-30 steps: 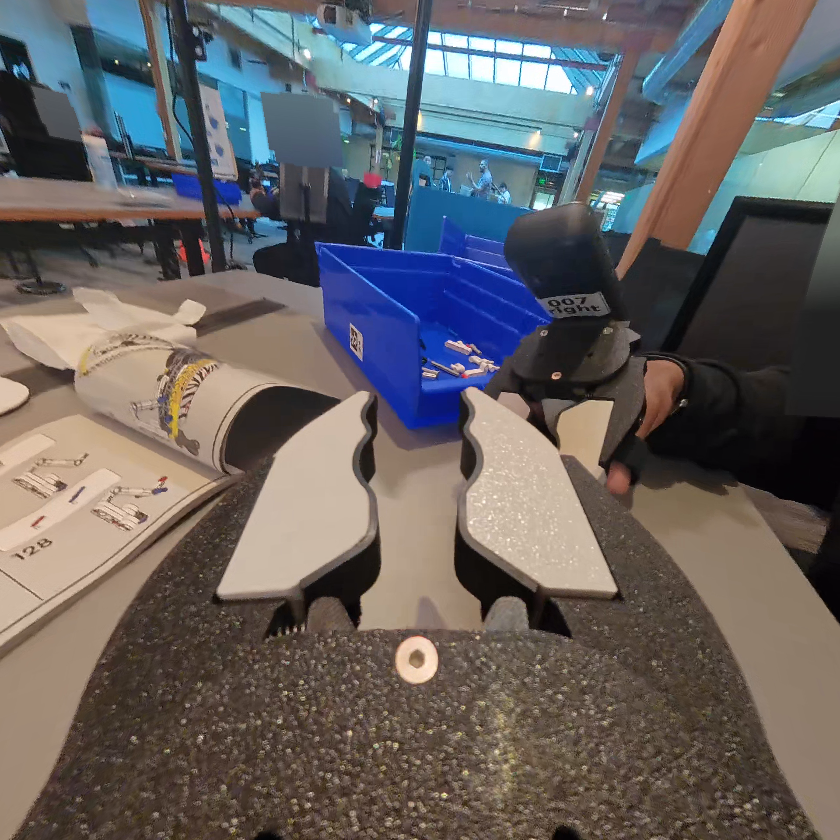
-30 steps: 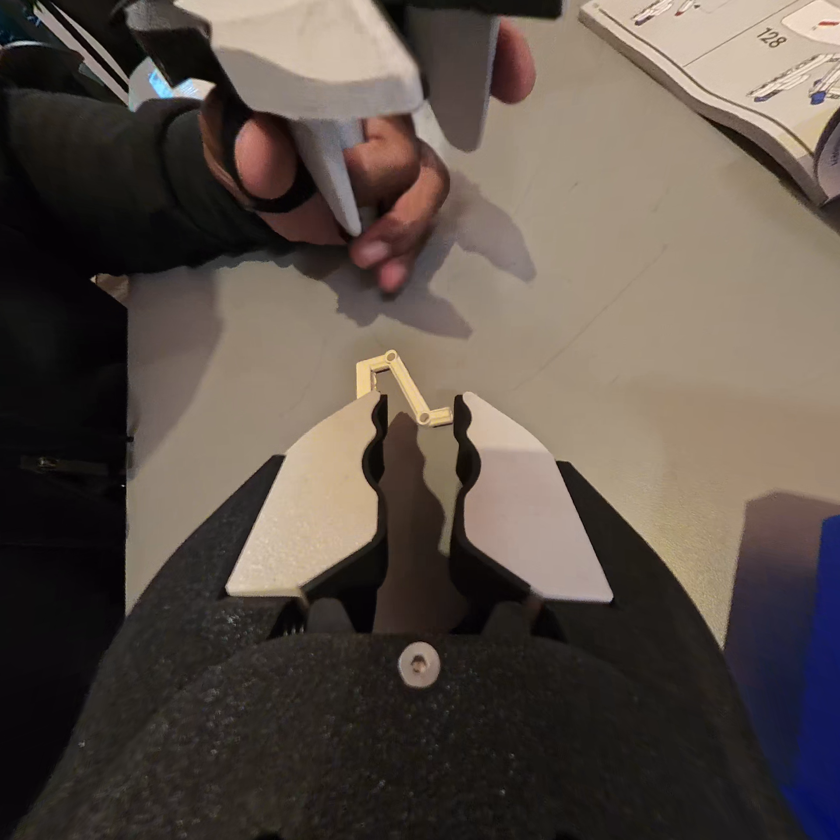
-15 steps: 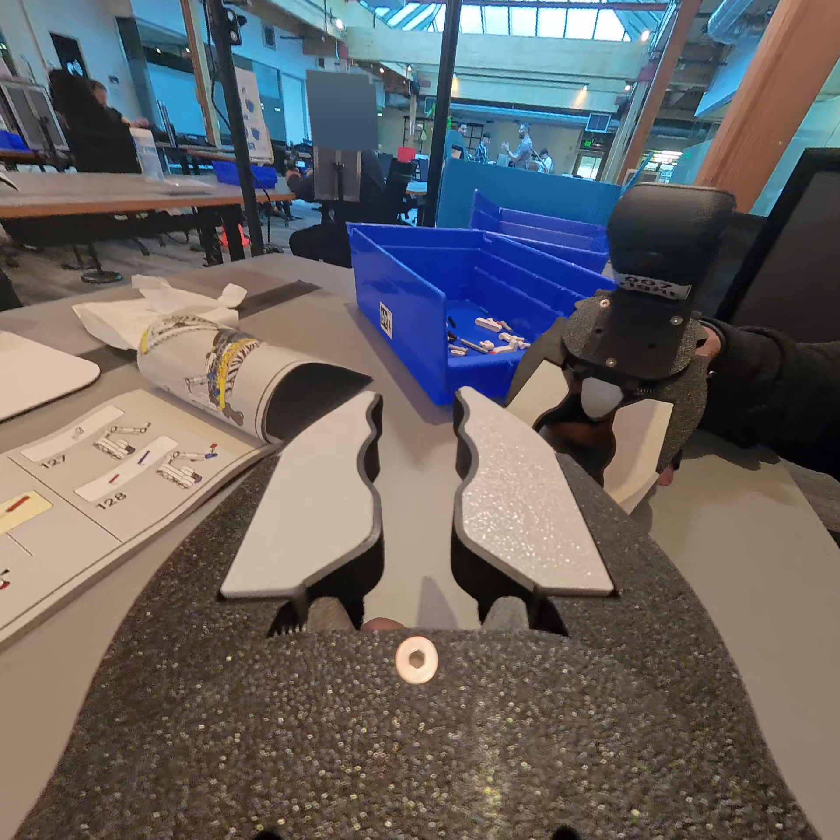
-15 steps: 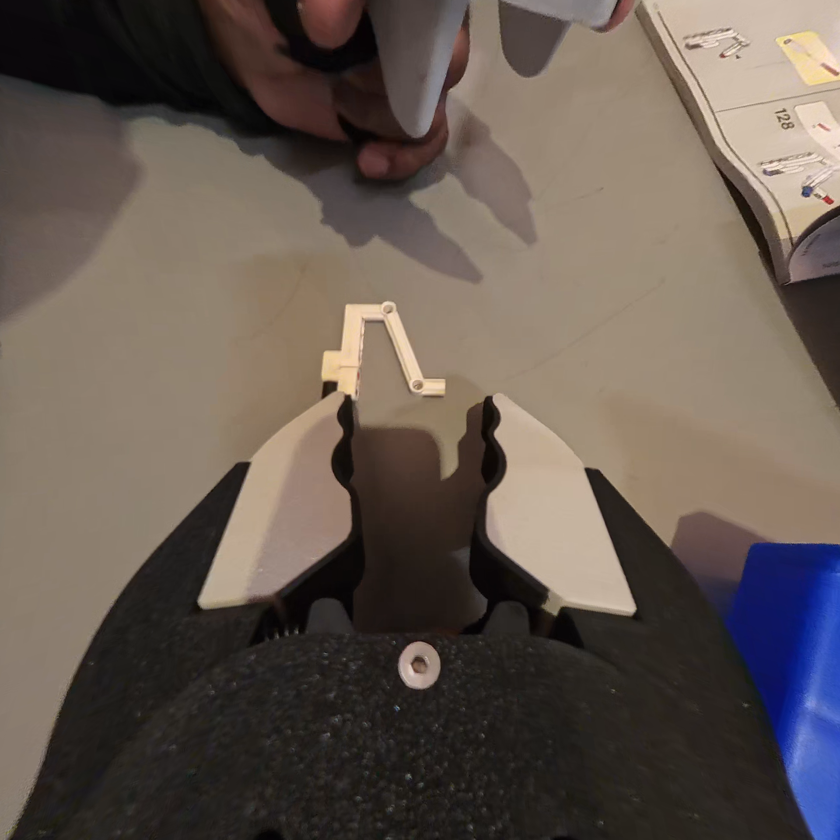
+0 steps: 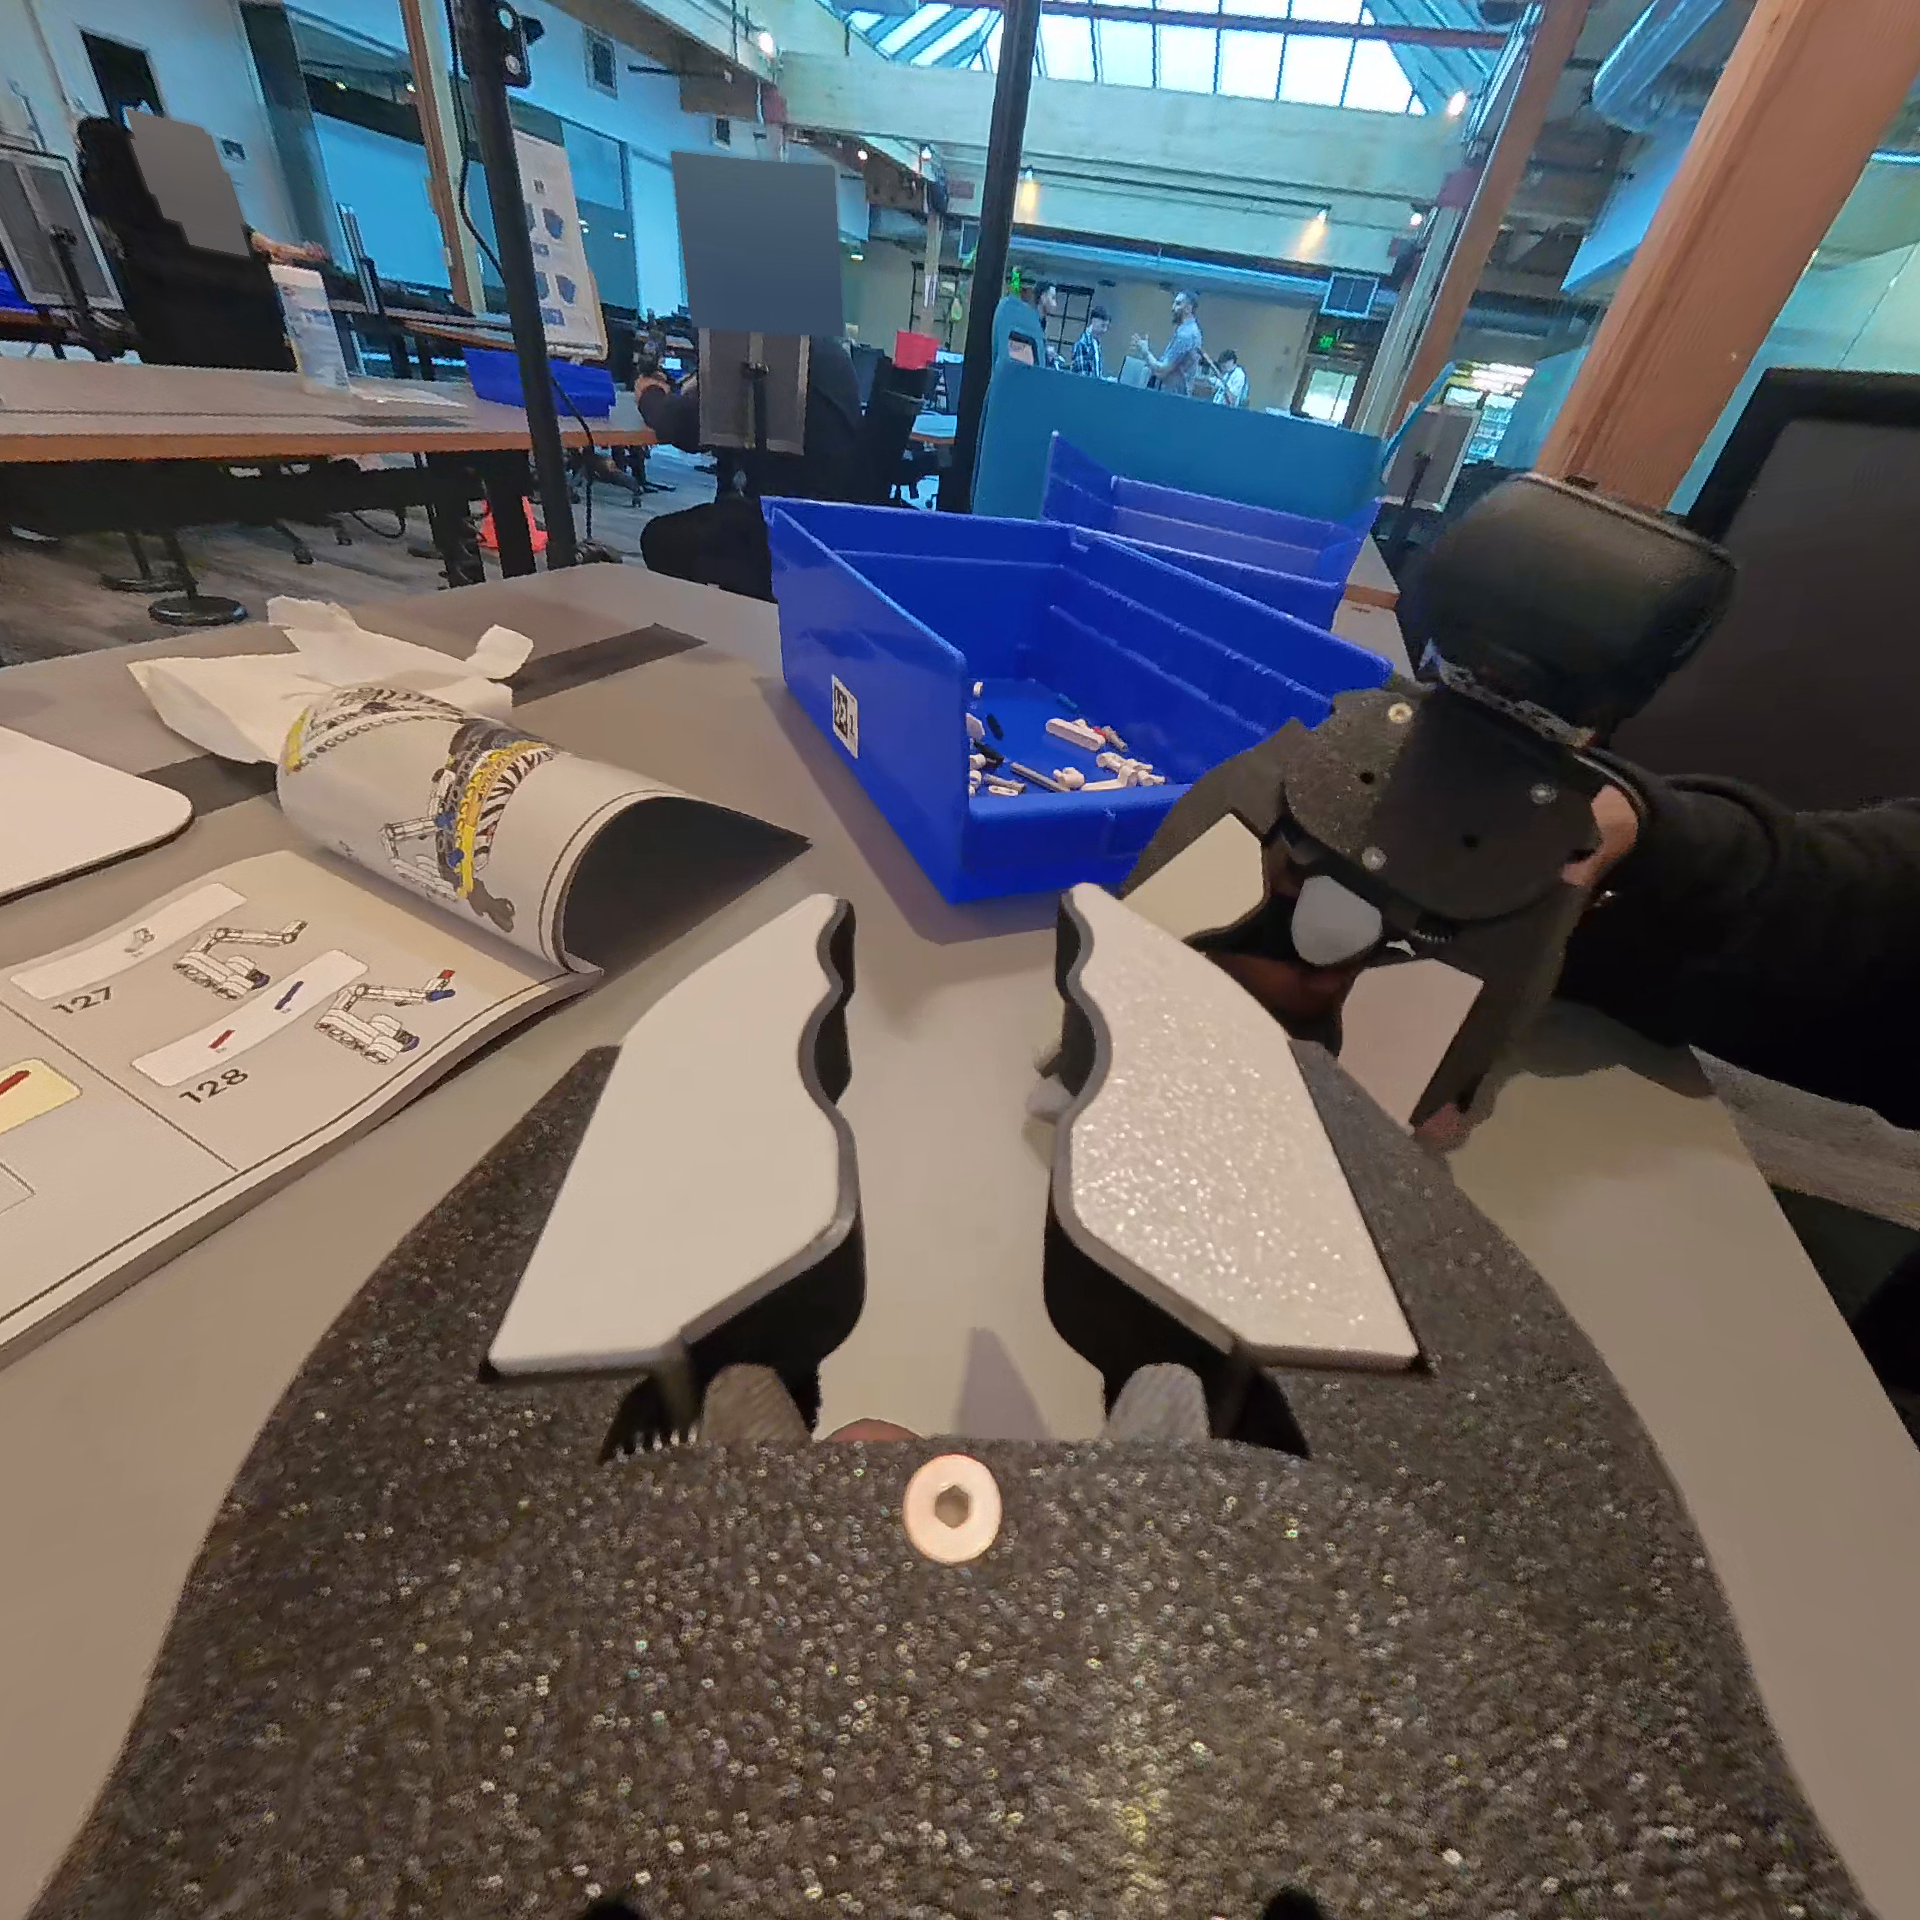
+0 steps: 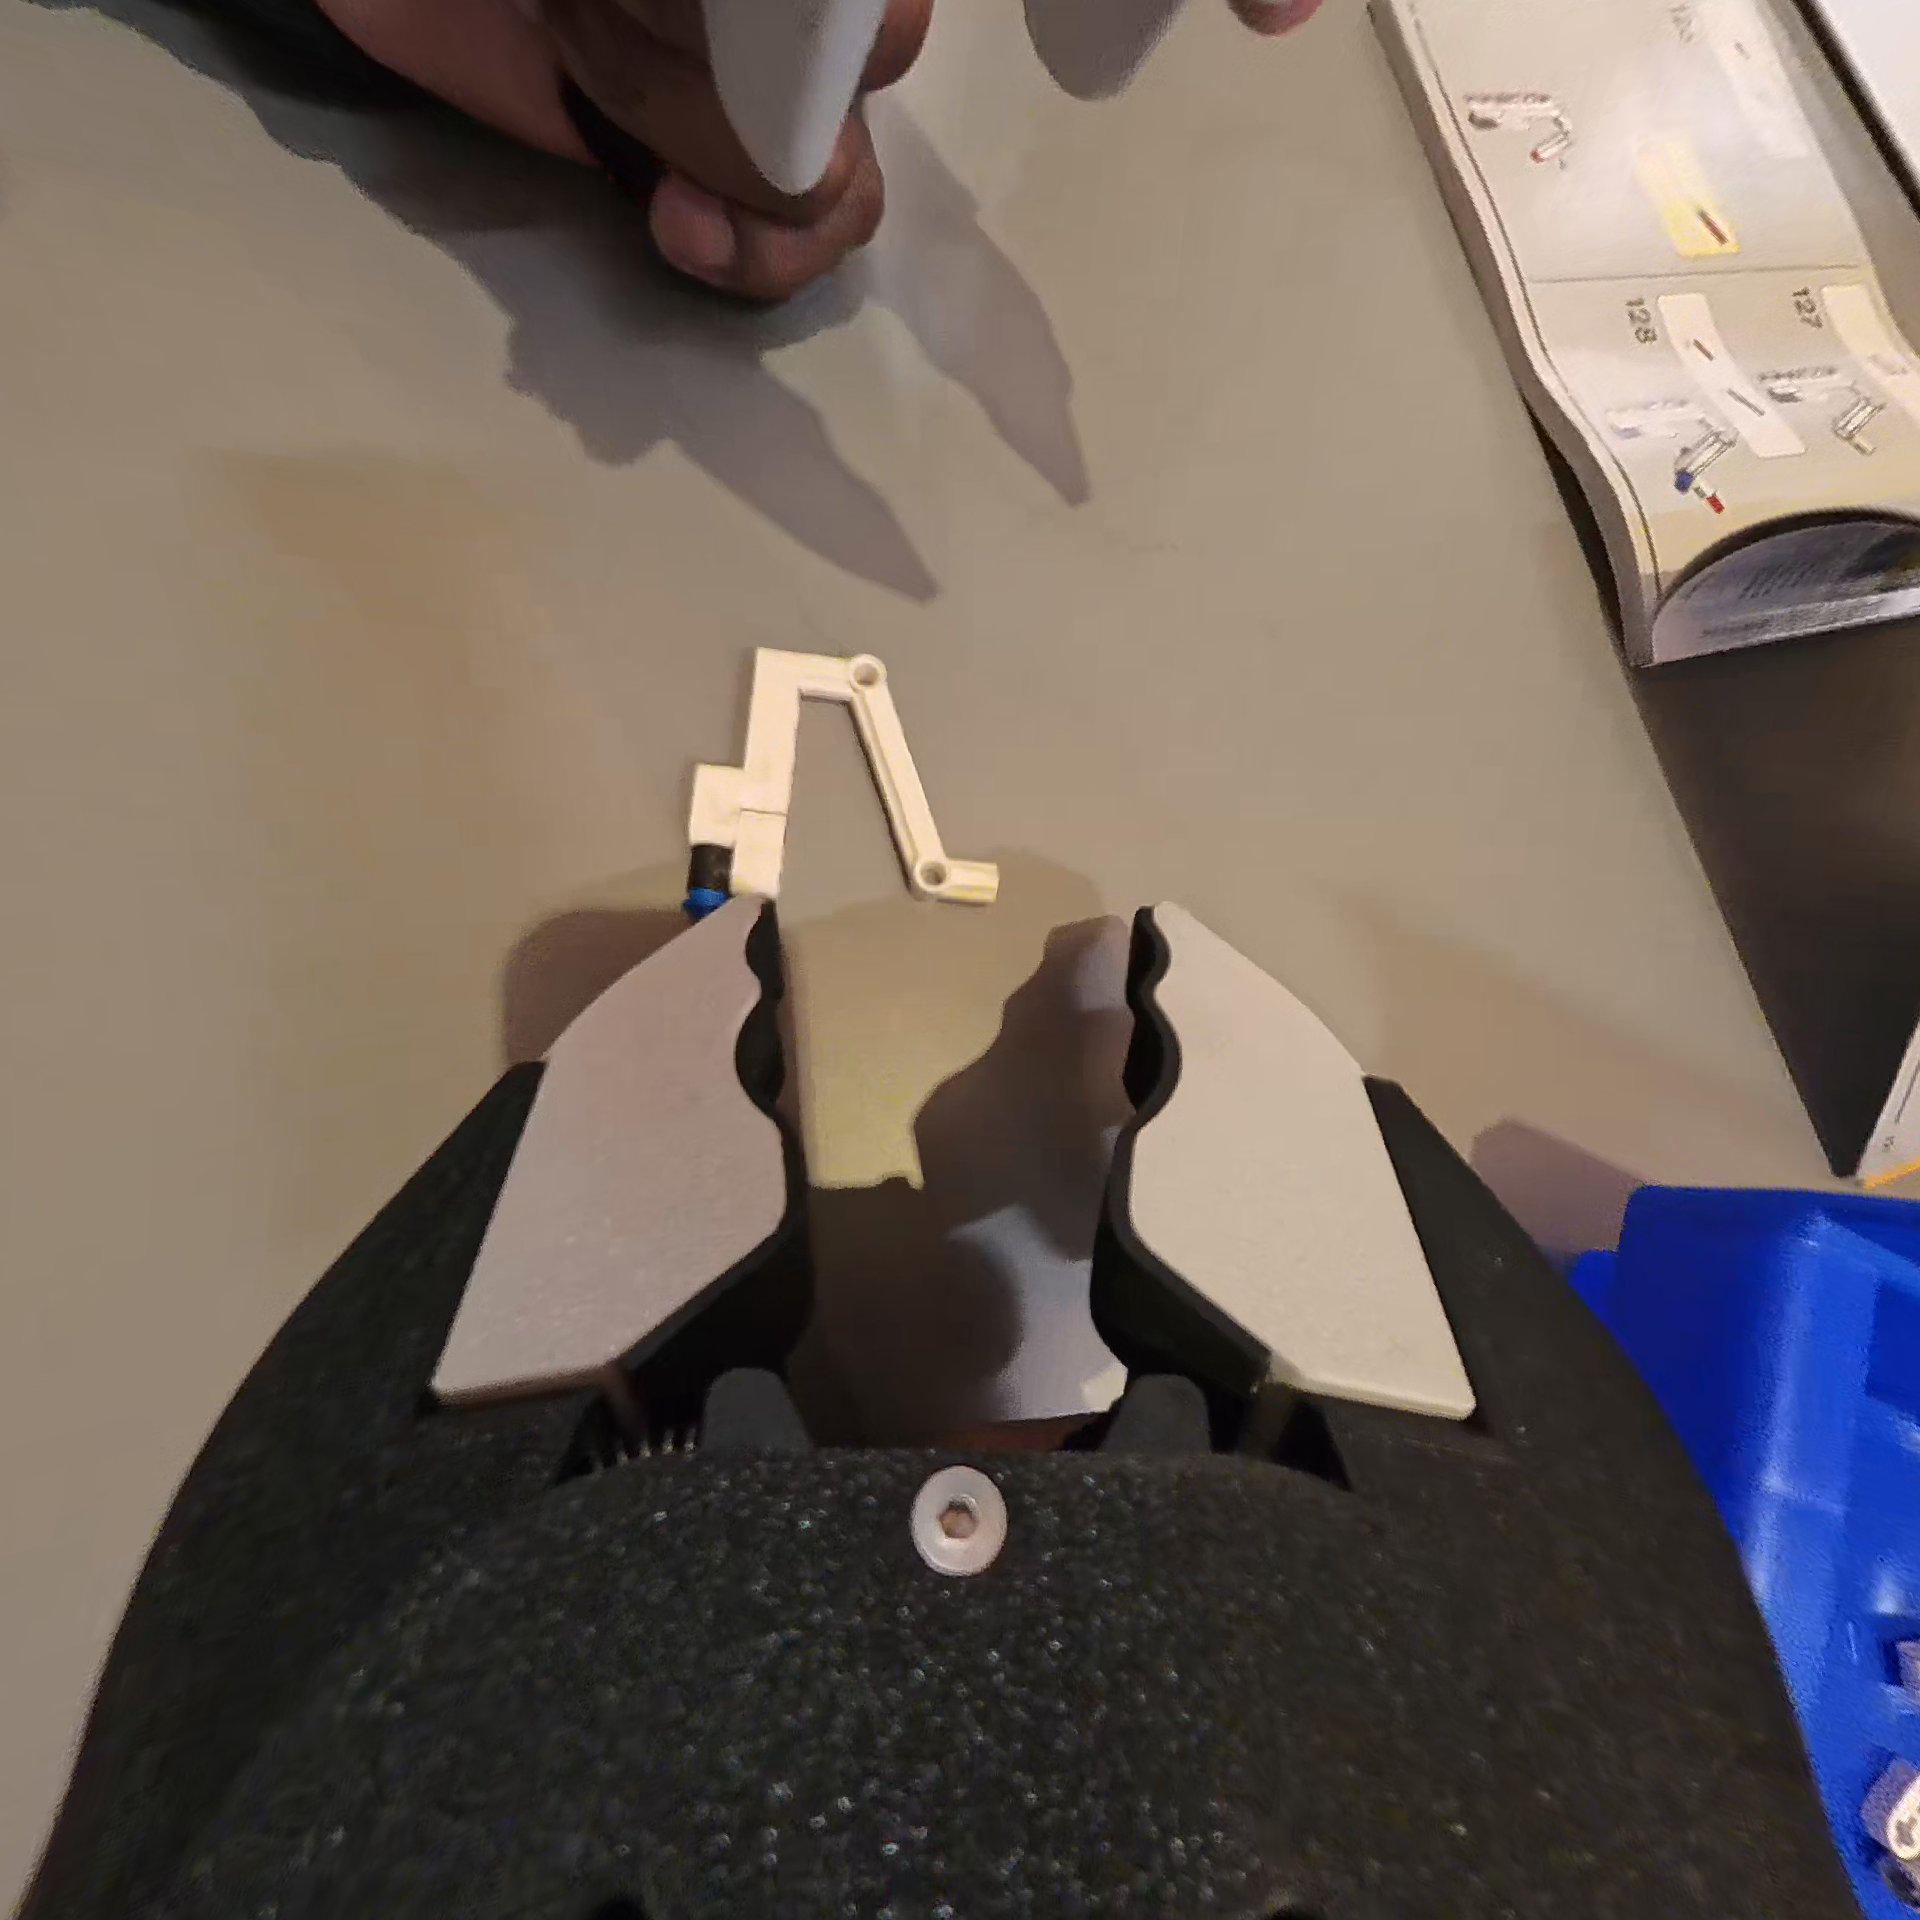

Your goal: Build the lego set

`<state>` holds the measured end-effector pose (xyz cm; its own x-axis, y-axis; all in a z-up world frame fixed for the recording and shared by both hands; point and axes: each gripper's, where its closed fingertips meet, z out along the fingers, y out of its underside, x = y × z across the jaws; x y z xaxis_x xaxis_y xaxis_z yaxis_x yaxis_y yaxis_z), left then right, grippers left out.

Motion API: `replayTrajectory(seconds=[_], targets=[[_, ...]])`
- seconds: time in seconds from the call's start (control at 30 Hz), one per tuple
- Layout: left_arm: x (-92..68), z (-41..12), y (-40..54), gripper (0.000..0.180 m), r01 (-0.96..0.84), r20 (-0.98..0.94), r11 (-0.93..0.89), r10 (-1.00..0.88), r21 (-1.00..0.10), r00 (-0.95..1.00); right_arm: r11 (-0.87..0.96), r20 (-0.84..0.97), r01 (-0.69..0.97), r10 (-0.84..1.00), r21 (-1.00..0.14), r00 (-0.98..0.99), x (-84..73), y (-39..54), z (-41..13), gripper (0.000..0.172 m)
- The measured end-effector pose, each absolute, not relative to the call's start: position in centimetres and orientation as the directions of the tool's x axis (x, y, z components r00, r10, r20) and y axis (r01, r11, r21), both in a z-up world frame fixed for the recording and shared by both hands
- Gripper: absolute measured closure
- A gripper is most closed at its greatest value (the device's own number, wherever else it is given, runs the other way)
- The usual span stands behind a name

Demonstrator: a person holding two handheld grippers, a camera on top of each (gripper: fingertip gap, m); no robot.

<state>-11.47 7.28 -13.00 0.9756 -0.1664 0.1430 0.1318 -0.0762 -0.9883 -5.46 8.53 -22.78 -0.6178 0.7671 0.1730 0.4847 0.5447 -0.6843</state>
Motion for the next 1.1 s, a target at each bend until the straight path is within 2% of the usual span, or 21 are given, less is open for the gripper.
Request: replayTrajectory(seconds=[0.73, 1.1], targets=[[-13.1, -12.8, 7.1, 0.144, 0.172, 0.179, -0.074, -0.087, -0.982, 0.980, 0.401, 0.201, 0.587, 0.904, -0.703, -0.376, -11.3, 5.6, -22.6, 0.108], [-13.2, -13.5, 7.3, 0.144, 0.169, 0.178, -0.096, -0.093, -0.981, 0.980, 0.396, 0.171, 0.557, 0.895, -0.730, -0.412, -5.2, 9.9, -17.3, 0.120]])
